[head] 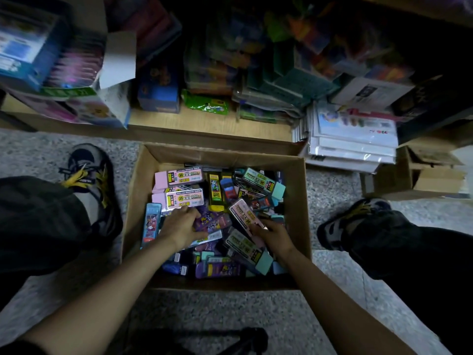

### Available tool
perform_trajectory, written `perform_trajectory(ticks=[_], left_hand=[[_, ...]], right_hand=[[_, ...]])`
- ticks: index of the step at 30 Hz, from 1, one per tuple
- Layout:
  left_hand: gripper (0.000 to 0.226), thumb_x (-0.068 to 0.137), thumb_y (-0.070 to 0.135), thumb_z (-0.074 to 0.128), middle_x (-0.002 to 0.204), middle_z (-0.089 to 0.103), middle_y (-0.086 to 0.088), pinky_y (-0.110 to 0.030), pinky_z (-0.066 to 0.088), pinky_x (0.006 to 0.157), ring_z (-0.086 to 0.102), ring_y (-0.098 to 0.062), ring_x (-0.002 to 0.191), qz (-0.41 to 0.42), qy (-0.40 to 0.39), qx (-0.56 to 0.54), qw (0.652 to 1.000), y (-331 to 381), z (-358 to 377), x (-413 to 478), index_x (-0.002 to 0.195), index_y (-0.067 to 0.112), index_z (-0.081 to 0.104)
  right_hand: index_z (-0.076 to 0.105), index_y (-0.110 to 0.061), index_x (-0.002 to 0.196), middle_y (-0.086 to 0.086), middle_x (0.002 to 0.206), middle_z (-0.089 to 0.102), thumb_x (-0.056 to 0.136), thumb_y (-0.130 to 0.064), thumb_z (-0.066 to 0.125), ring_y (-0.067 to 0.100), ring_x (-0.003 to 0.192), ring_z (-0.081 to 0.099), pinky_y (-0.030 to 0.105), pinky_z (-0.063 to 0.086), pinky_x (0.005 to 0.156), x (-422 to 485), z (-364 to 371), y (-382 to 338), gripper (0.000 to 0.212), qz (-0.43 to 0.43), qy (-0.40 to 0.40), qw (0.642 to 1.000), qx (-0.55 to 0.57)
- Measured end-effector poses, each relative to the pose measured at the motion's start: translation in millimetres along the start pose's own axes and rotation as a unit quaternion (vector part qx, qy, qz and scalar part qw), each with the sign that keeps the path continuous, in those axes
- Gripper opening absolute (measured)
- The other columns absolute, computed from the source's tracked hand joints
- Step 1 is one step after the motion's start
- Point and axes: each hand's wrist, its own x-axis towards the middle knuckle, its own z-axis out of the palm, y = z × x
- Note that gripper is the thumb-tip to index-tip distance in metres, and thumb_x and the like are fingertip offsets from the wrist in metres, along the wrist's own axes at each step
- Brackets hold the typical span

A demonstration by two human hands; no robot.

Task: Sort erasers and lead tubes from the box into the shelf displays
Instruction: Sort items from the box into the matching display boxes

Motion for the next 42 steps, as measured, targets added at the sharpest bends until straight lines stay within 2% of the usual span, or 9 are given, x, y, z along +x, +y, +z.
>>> perform_trajectory(ticks=[7,11,15,20,27,31,34,37,42], left_hand=[[0.042,0.079,0.035,0.071,0.110,0.056,-0.009,-0.033,0.039,0.079,0.050,-0.025,0.102,-0.005,0.038,0.012,0.999,9.6,5.0,-11.0,0.104,0.011,0.048],[0.035,0.085,0.029,0.067,0.107,0.061,-0.011,-0.033,0.045,0.079,0.058,-0.026,0.097,-0.019,0.006,-0.056,0.998,14.7,0.2,-16.9,0.107,0.007,0.050],[0.027,0.082,0.020,0.070,0.103,0.068,-0.014,-0.033,0.048,0.080,0.063,-0.028,0.094,-0.044,-0.037,-0.173,0.983,20.8,-7.5,-23.9,0.104,0.007,0.063],[0.023,0.077,0.007,0.074,0.087,0.070,-0.006,-0.021,0.050,0.067,0.064,-0.019,0.079,-0.024,0.010,-0.458,0.889,53.5,-35.0,-40.5,0.098,0.008,0.064],[0.012,0.096,0.022,0.050,0.089,0.070,0.012,-0.023,0.052,0.069,0.066,-0.004,0.076,0.080,0.112,-0.565,0.814,115.8,-86.4,-65.2,0.104,0.025,0.058],[0.013,0.097,0.021,0.048,0.077,0.074,0.009,-0.027,0.056,0.054,0.069,-0.008,0.064,0.084,0.068,-0.658,0.745,135.7,-107.5,-82.3,0.100,0.025,0.060],[0.026,0.085,0.025,0.062,0.091,0.074,0.002,-0.035,0.057,0.056,0.071,-0.017,0.074,0.124,0.017,-0.663,0.738,140.4,-117.7,-98.3,0.110,0.028,0.056],[0.048,0.080,0.007,0.066,0.106,0.069,-0.006,-0.030,0.056,0.053,0.070,-0.024,0.080,0.168,0.013,-0.632,0.756,145.3,-124.8,-109.5,0.122,0.017,0.047],[0.034,0.088,-0.003,0.055,0.093,0.065,-0.008,-0.027,0.053,0.046,0.070,-0.019,0.071,0.168,0.036,-0.620,0.765,151.4,-147.3,-129.7,0.117,0.010,0.043]], right_hand=[[0.059,0.005,0.111,0.026,0.110,0.064,0.089,0.000,0.058,0.028,0.088,0.062,0.045,0.051,0.084,-7.9,-9.3,2.5,0.022,-0.009,0.044,0.997,0.057],[0.060,-0.004,0.112,0.003,0.091,0.068,0.089,-0.003,0.060,0.003,0.070,0.066,0.017,0.053,0.060,-17.2,-19.5,-5.7,0.024,-0.074,0.075,0.992,0.072],[0.066,-0.019,0.097,-0.007,0.081,0.073,0.087,-0.005,0.063,0.002,0.070,0.067,0.016,0.052,0.059,-32.0,-27.9,-27.1,0.017,-0.135,0.080,0.983,0.092],[0.066,-0.004,0.105,0.001,0.077,0.072,0.089,-0.011,0.061,0.009,0.064,0.066,0.021,0.051,0.053,-54.0,-21.4,-70.4,0.018,-0.163,0.027,0.974,0.155],[0.063,-0.004,0.110,0.016,0.103,0.070,0.092,-0.014,0.057,0.025,0.087,0.066,0.041,0.054,0.081,-93.4,-0.8,-128.6,0.021,-0.209,-0.042,0.945,0.250],[0.062,-0.006,0.104,0.011,0.094,0.073,0.092,-0.012,0.056,0.019,0.078,0.070,0.033,0.059,0.068,-119.0,0.7,-151.7,0.015,-0.231,-0.060,0.922,0.304],[0.060,-0.002,0.112,0.020,0.108,0.068,0.094,-0.015,0.054,0.026,0.088,0.065,0.040,0.054,0.080,-135.8,-2.1,-162.8,0.023,-0.243,-0.040,0.919,0.308],[0.059,-0.001,0.115,0.020,0.107,0.068,0.096,-0.019,0.052,0.028,0.086,0.065,0.032,0.057,0.065,-148.6,-5.2,-169.9,0.027,-0.252,-0.025,0.917,0.307],[0.064,-0.007,0.101,0.007,0.087,0.070,0.095,-0.014,0.052,0.013,0.070,0.066,0.023,0.056,0.060,-167.1,-23.4,-191.6,0.014,-0.271,-0.013,0.901,0.340]])
